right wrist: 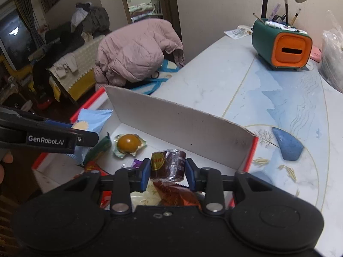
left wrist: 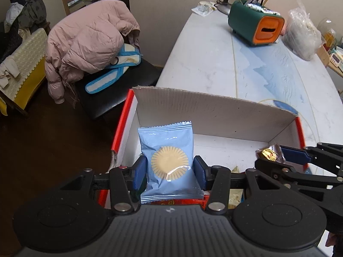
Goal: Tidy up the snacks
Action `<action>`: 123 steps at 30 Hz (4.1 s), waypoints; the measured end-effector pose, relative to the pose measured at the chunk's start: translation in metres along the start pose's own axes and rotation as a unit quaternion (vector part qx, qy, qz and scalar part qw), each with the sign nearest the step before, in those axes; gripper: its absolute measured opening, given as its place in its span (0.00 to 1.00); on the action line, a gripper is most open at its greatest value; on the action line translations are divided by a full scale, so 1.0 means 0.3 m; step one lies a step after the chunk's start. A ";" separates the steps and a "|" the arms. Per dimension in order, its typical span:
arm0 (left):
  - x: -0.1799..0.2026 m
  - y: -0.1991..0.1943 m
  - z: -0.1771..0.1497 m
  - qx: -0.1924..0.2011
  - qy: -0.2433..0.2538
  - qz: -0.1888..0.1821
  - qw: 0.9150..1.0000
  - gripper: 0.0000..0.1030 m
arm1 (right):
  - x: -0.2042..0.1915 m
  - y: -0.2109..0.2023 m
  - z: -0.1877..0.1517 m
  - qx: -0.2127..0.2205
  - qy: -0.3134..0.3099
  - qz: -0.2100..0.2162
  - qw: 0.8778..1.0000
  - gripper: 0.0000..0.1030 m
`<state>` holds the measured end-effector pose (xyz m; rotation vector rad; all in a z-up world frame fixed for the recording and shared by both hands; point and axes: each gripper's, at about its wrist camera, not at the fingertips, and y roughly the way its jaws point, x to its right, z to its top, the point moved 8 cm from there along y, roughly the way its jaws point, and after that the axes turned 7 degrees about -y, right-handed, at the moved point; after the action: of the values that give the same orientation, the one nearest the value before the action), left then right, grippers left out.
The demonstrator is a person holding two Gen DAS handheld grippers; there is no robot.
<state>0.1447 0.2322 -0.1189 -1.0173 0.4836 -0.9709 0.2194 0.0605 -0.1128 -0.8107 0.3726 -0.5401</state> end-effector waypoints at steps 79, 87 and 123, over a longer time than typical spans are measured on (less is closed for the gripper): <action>0.096 -0.439 -0.194 0.150 0.044 -0.111 0.981 0.84 | -0.072 -0.503 -0.128 0.160 0.038 -0.027 0.986 1.00; 0.097 -0.454 -0.221 0.149 0.036 -0.120 0.981 0.85 | -0.085 -0.527 -0.155 0.177 0.050 -0.042 0.982 1.00; 0.097 -0.463 -0.281 0.158 0.033 -0.107 0.981 0.85 | -0.134 -0.529 -0.205 0.190 0.066 -0.066 0.977 1.00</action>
<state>0.0357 0.1413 -0.0346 -0.7611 0.2656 -1.2327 0.1066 -0.0415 -0.0265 -0.4319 0.3254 -0.7655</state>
